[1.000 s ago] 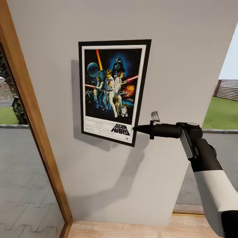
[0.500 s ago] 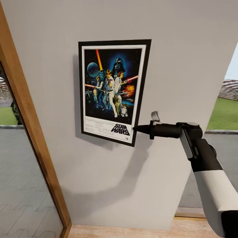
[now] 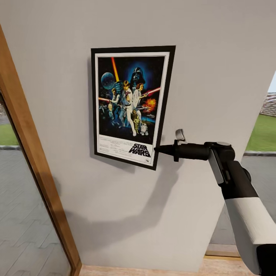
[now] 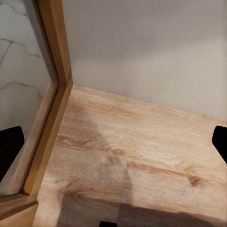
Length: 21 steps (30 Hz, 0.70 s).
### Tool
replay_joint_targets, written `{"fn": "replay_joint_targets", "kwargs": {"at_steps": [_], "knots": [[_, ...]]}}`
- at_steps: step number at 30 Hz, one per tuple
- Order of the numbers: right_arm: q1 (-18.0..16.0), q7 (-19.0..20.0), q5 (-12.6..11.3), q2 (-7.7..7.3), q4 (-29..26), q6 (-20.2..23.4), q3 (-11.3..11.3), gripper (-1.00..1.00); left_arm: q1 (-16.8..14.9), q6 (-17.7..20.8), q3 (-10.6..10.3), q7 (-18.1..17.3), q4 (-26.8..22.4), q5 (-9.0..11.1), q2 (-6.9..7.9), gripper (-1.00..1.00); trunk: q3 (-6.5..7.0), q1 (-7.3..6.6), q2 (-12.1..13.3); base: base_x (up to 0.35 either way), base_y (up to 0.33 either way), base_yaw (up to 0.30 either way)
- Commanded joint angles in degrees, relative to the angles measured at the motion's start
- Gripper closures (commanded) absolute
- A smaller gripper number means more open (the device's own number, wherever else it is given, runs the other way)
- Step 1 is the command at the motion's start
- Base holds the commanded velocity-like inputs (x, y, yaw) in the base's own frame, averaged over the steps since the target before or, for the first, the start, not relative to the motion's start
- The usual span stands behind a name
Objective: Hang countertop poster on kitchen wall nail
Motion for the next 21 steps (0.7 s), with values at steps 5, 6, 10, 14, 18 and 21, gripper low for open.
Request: {"fn": "replay_joint_targets", "kwargs": {"at_steps": [5, 6, 10, 14, 18, 21], "knots": [[0.0, 0.0, -0.5, -0.05, 0.0, 0.6, 0.1, 1.00, 0.0, -0.1, 0.1, -0.3, -0.1, -0.1, -0.02, -1.00, -0.01, 0.02, 0.0, 0.003, 0.000, 0.000], [0.0, 0.0, -0.5, -0.05, 0.0, 0.6, 0.1, 1.00, 0.0, -0.1, 0.1, -0.3, -0.1, -0.1, -0.02, -1.00, -0.01, 0.02, 0.0, 0.000, 0.000, 0.000], [0.0, 0.0, -0.5, -0.05, 0.0, 0.6, 0.1, 1.00, 0.0, -0.1, 0.1, -0.3, -0.1, -0.1, -0.02, -1.00, -0.01, 0.02, 0.0, 0.000, 0.000, 0.000], [0.0, 0.0, -0.5, -0.05, 0.0, 0.6, 0.1, 1.00, 0.0, -0.1, 0.1, -0.3, -0.1, -0.1, -0.02, -1.00, -0.01, 0.02, 0.0, 0.083, 0.000, 0.000], [0.0, 0.0, -0.5, -0.05, 0.0, 0.6, 0.1, 1.00, 0.0, -0.1, 0.1, -0.3, -0.1, -0.1, -0.02, -1.00, -0.01, 0.02, 0.0, 0.150, 0.000, 0.000], [0.0, 0.0, -0.5, -0.07, 0.0, 0.6, 0.1, 1.00, 0.0, -0.1, 0.1, -0.3, -0.1, -0.1, -0.02, -1.00, -0.01, 0.02, 0.0, 0.058, 0.000, 0.000]]}}
